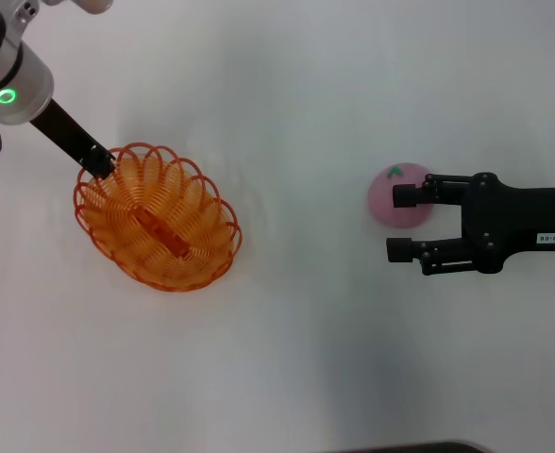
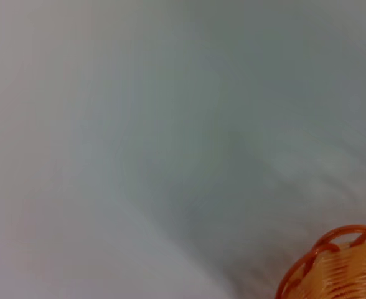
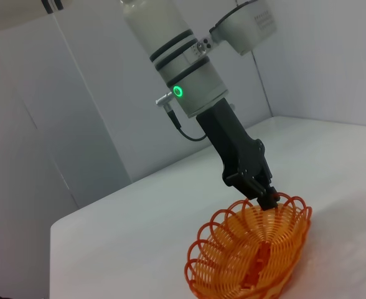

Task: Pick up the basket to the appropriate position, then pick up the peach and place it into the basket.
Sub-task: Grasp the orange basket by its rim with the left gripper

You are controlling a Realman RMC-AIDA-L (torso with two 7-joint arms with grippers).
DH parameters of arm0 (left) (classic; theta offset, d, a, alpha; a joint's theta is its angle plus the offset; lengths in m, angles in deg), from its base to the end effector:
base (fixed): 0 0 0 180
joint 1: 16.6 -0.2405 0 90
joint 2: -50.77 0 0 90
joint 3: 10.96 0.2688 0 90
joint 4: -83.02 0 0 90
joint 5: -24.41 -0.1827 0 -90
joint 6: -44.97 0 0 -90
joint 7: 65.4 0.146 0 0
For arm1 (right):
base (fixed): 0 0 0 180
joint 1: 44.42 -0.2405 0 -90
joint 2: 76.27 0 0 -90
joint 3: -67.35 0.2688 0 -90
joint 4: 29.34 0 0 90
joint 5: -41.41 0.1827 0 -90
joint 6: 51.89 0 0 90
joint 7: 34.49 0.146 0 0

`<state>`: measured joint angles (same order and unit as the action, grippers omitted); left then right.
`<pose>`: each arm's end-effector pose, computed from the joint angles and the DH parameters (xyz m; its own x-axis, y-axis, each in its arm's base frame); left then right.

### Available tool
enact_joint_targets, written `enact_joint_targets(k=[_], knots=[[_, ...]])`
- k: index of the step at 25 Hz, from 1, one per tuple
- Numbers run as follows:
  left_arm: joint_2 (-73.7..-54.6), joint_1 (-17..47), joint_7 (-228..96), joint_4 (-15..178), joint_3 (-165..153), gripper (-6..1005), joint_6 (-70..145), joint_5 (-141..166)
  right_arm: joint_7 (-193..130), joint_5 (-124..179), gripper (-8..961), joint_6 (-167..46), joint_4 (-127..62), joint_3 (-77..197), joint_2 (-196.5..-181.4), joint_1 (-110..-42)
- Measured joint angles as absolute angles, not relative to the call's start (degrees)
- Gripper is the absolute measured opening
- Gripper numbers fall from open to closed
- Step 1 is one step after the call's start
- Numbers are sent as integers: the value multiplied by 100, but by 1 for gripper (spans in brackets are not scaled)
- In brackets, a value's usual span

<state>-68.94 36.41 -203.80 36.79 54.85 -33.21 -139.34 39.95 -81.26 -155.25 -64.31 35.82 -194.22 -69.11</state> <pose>-0.2096 0.3943 -0.0255 0.6775 0.6560 -0.3328 0.4661 -0.7329 -0.4956 0.2830 0.2553 -0.0016 0.7524 -0.4051 -0.5193 -0.4658 -0.8848 0.0154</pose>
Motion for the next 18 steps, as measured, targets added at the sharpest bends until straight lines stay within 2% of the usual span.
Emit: enact_joint_targets(k=[18], knots=[[-6880,3732,-20596,3160,5096,94,-4090,-13918,3995,-8122,854,-15531,-6431,3562,-19422,-6934]])
